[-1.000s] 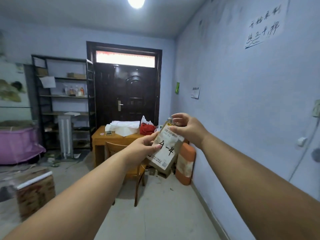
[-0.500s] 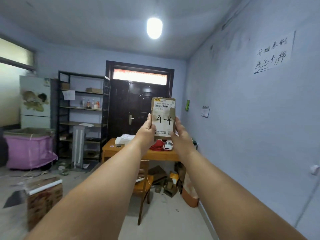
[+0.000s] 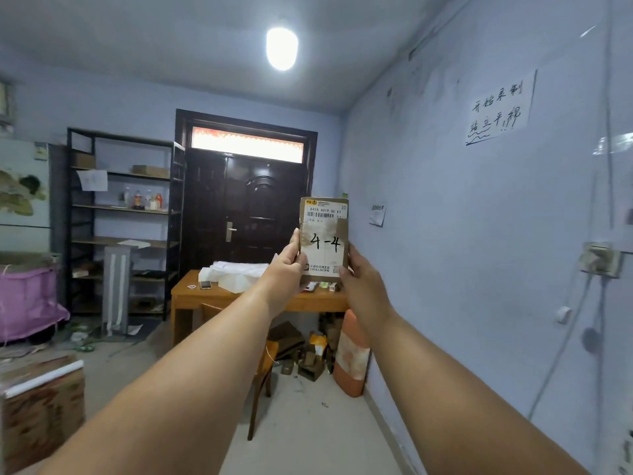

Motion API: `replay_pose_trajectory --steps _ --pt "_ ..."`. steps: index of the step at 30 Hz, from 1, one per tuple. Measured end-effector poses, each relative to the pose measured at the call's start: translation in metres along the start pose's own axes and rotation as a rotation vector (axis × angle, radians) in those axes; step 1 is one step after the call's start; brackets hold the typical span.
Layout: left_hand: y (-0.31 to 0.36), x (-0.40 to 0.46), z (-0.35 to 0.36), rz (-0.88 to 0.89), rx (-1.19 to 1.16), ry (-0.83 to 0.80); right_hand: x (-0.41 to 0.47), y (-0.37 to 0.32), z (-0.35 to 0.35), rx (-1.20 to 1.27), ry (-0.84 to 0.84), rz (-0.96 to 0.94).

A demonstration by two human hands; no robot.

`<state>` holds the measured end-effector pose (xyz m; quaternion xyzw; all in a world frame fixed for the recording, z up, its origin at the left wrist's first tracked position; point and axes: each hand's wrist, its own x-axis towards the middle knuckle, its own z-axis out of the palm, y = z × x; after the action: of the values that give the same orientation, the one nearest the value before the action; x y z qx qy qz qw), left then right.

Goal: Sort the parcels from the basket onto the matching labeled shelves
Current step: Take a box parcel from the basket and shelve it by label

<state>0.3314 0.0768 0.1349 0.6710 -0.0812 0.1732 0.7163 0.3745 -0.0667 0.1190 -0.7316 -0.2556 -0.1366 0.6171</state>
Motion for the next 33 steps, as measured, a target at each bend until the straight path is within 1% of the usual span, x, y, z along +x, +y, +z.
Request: replay_pose_trajectory --steps 5,7,10,13,18,21,24,30,33 --pt "-0.007 -0.015 0.05 -0.028 -0.076 -0.203 -0.047 -0.01 -0.052 -0.11 0.127 -0.001" --pt "-0.009 -0.027 0.078 -0.037 -0.122 -0.301 -0.075 -0.017 -0.075 -0.15 0.228 0.033" --pt "-0.018 -0.059 0.125 -0.053 -0.15 -0.461 -0.135 -0.025 -0.108 -0.205 0.43 0.14" --pt "-0.027 -0.113 0.172 -0.072 -0.162 -0.677 -0.22 -0.041 -0.136 -0.246 0.627 0.254" --pt "-0.017 -0.221 0.242 -0.066 -0.203 -0.952 -0.352 -0.097 -0.177 -0.354 0.877 0.417" --pt "0.0 -0.28 0.28 -0.043 -0.218 -1.064 -0.416 -0.136 -0.203 -0.427 0.985 0.435" --pt "0.017 -0.338 0.31 0.02 -0.234 -1.124 -0.477 -0.173 -0.215 -0.469 1.085 0.424" --pt "0.025 -0.459 0.363 0.075 -0.244 -1.277 -0.612 -0.216 -0.244 -0.568 1.172 0.504" --pt "0.039 -0.542 0.388 0.048 -0.242 -1.392 -0.694 -0.246 -0.264 -0.579 1.219 0.555"
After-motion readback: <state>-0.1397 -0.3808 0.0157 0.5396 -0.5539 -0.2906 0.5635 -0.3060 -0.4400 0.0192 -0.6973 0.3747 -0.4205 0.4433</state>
